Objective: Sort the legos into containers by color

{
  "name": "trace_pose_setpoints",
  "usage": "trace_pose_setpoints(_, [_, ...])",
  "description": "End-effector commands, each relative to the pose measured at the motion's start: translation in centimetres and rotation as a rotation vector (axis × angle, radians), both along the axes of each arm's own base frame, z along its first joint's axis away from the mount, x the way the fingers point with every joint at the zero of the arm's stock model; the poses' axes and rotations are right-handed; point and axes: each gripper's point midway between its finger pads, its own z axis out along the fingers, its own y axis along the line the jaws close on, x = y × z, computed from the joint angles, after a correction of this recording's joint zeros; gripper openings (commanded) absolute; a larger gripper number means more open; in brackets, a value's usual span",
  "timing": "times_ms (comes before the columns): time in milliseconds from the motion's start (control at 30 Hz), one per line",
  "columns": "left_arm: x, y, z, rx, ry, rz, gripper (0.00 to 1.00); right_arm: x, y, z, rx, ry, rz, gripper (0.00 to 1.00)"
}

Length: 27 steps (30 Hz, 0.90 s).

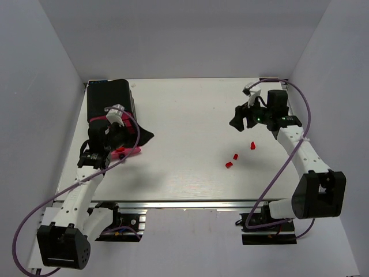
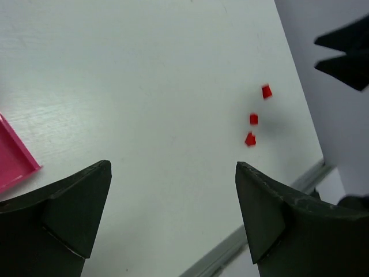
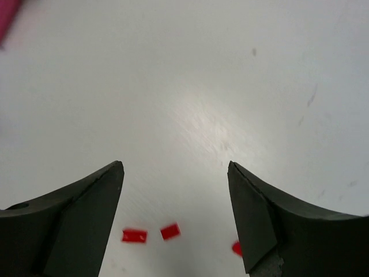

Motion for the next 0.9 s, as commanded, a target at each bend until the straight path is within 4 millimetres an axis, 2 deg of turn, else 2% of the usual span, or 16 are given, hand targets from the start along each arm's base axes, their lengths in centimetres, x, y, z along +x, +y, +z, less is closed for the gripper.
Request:
trace_pose_setpoints(0, [-3.1,-2.5,-0.7,0.018,-0.06,-0.275,0.98,-2.1,-3.9,-6.4,-0.282,0.179,-0.001,0.78])
trace_pose_setpoints(67, [-3.5,-1.5,-0.8,0.088,-0.076,-0.236,0.98,-2.7,-4.4,-7.6,-0.3,0.241,-0.01,0.71])
trace_pose_setpoints(133, [-3.3,-0.4,-0.6,0.134,-0.096,-0.157,0.98,-3.4,-4.8,-8.5,-0.322,0.269,-0.017,0.68])
trace_pose_setpoints(167, [-3.4,-0.2,-0.6,0.133,-0.115,-0.14,0.98,-3.7,-4.9,-8.9,-0.315,0.291,-0.039,0.59])
trace_pose_setpoints(233, [-4.0,0.2,0.8,0.133,-0.185,-0.106,0.97,-3.8,-5.1,-9.3,-0.269,0.386,-0.161,0.52])
trace_pose_setpoints(267, [-4.1,0.4,0.9,0.139,-0.195,-0.096,0.97,-3.8,-5.0,-9.1,-0.243,0.421,-0.186,0.41])
trace_pose_setpoints(300, [-4.2,0.6,1.4,0.146,-0.209,-0.079,0.97,-4.1,-4.9,-9.9,-0.236,0.482,-0.2,0.39])
trace_pose_setpoints(400, [-4.5,1.7,2.1,0.164,-0.244,-0.01,0.98,-4.2,-5.6,-10.7,-0.231,0.527,-0.293,0.44])
trace_pose_setpoints(433, [-4.7,2.0,2.4,0.165,-0.258,0.007,0.97,-3.7,-7.3,-11.0,-0.294,0.491,-0.373,0.47])
trace_pose_setpoints(467, [-4.9,2.1,2.2,0.166,-0.248,0.007,0.98,-2.3,-8.0,-10.2,-0.308,0.399,-0.424,0.52])
trace_pose_setpoints(533, [-5.2,2.4,2.4,0.173,-0.247,0.026,0.98,-2.4,-9.1,-11.1,-0.357,0.394,-0.457,0.54])
trace_pose_setpoints(633, [-5.5,2.9,1.3,0.176,-0.212,0.05,0.98,-3.1,-9.9,-13.0,-0.408,0.458,-0.46,0.63])
trace_pose_setpoints(667, [-5.7,3.0,1.6,0.172,-0.229,0.056,0.98,-3.0,-10.7,-13.6,-0.444,0.46,-0.49,0.65])
trace_pose_setpoints(867, [-5.9,3.1,1.7,0.174,-0.235,0.064,0.98,-2.0,-11.5,-16.0,-0.485,0.477,-0.547,0.62])
